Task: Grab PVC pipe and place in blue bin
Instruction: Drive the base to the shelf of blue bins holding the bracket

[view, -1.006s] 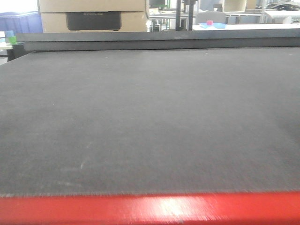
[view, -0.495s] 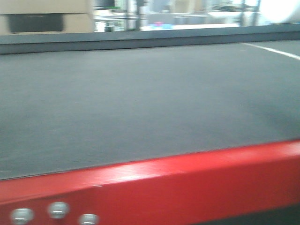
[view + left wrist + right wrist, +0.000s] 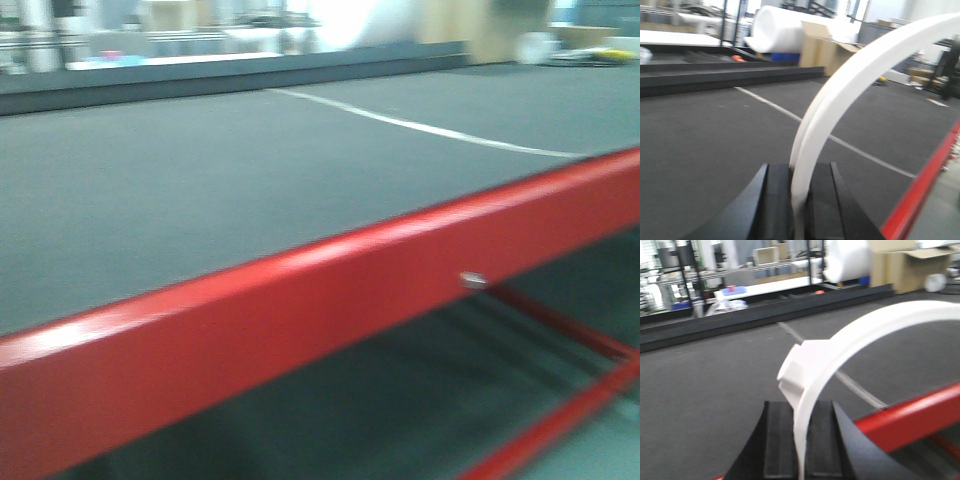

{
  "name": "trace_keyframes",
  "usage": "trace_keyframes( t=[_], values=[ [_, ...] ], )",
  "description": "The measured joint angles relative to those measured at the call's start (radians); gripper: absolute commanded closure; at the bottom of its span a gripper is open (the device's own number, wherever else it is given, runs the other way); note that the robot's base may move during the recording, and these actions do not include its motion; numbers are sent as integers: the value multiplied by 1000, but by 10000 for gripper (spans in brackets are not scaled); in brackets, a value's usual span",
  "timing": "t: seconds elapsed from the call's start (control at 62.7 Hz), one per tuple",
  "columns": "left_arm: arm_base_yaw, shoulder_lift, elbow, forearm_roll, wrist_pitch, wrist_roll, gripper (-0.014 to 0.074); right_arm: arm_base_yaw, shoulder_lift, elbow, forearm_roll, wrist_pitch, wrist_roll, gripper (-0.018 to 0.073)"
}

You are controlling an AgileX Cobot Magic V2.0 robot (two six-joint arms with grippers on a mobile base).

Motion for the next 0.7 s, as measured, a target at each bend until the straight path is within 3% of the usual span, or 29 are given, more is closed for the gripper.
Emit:
trace_keyframes(
  t=[0.702],
  values=[
    [0, 0, 0, 2, 0, 0, 707, 0, 0, 0, 0, 0, 0, 728]
  ],
)
